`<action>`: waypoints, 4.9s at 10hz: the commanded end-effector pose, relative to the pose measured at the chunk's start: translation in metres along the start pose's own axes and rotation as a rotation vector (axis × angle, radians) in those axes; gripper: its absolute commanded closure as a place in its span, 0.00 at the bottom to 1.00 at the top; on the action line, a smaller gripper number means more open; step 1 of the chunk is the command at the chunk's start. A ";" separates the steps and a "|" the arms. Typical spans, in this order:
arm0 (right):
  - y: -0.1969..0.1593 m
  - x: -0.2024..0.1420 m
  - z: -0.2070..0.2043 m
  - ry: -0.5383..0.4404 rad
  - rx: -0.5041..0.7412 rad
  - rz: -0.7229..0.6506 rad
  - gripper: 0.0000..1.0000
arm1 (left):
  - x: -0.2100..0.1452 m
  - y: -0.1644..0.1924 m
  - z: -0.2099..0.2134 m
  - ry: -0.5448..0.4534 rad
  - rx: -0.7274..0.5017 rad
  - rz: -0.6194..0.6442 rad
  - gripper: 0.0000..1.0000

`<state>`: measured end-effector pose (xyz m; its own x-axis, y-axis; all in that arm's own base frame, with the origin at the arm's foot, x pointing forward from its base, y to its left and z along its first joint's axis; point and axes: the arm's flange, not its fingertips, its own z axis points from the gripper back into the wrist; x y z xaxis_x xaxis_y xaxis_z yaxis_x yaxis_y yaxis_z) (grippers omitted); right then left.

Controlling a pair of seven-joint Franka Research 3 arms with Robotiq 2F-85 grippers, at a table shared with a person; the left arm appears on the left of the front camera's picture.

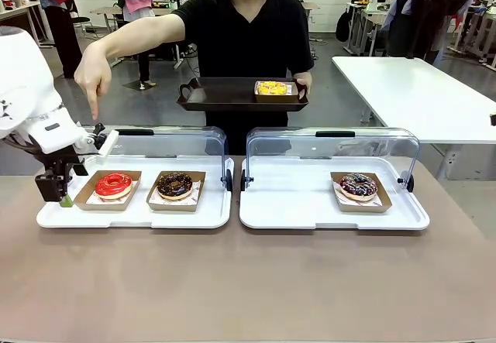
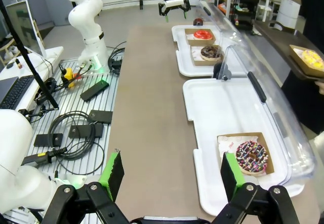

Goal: Provide the desired donut to the person.
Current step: Pick up and lift the Paper togo box containing the Donut pointed at by the person.

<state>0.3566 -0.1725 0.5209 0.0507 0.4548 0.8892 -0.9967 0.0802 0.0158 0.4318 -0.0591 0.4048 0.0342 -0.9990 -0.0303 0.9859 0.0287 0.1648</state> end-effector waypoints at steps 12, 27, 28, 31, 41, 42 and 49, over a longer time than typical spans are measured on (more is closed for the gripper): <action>0.000 -0.002 -0.001 -0.019 -0.003 0.007 0.00 | -0.034 0.046 -0.057 -0.086 -0.054 -0.005 0.00; 0.000 -0.002 -0.001 -0.019 -0.003 0.007 0.00 | -0.038 0.062 -0.071 -0.076 -0.087 0.021 0.00; 0.000 -0.002 -0.001 -0.019 -0.003 0.007 0.00 | -0.038 0.062 -0.071 -0.076 -0.087 0.021 0.00; 0.000 -0.002 -0.001 -0.019 -0.003 0.007 0.00 | -0.038 0.062 -0.071 -0.076 -0.087 0.021 0.00; 0.000 -0.002 -0.001 -0.019 -0.003 0.007 0.00 | -0.037 0.058 -0.075 -0.042 -0.132 -0.056 0.00; 0.000 -0.002 -0.001 -0.019 -0.003 0.007 0.00 | -0.038 0.058 -0.077 -0.041 -0.141 -0.061 0.00; 0.000 -0.002 -0.001 -0.019 -0.003 0.007 0.00 | -0.037 0.058 -0.089 -0.033 -0.143 -0.067 0.00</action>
<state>0.3562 -0.1734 0.5209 0.0522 0.4547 0.8891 -0.9964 0.0829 0.0161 0.4971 -0.0205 0.3284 -0.0143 -0.9999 0.0091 0.9998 -0.0141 0.0160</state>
